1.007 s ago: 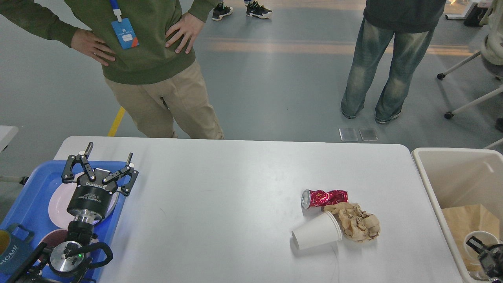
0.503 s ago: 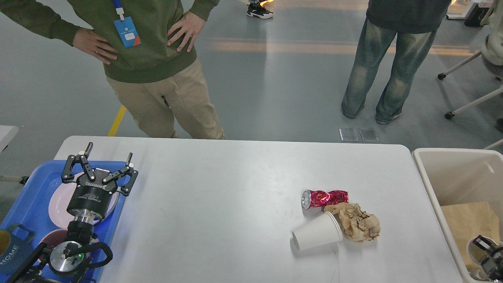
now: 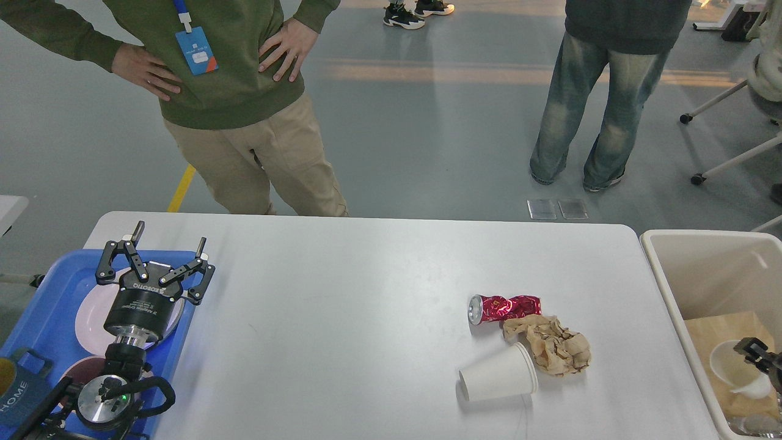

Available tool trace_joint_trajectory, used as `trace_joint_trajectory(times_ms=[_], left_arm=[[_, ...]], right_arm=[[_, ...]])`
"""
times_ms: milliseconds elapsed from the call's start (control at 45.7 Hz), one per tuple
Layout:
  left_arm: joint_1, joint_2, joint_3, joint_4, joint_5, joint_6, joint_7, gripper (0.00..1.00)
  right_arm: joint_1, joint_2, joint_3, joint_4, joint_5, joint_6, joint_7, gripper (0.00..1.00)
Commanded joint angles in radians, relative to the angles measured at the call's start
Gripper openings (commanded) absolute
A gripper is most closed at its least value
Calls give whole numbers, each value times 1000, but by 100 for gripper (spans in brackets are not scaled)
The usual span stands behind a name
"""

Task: Tidy desktop
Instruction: 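Raise the right gripper and move it toward the crumpled brown paper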

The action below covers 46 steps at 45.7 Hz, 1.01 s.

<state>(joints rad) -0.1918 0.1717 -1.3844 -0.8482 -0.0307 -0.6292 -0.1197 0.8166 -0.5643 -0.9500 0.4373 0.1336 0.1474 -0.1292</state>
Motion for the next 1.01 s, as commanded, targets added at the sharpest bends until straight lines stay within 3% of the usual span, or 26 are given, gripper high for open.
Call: trace_joint_trajectory(times_ms=[0,219,438,591,985], left_arm=[[0,0,1,0,0,0,0,97],[0,0,-1,0,0,0,0,97],[0,0,-1,0,0,0,0,97],[0,-1,1,0,0,0,0,97],[0,0,1,0,0,2,-2,97]], right_arm=[[153,-55,-91,181,-25,11,-1,100],[534,-51,-369,543,-25,73,0,100],[886,21,-446,761,-23,303,0,100],[1117,138,-490,879,-22,452,-1,100],[1573,233,-379,1250,-5,474,-20,100]])
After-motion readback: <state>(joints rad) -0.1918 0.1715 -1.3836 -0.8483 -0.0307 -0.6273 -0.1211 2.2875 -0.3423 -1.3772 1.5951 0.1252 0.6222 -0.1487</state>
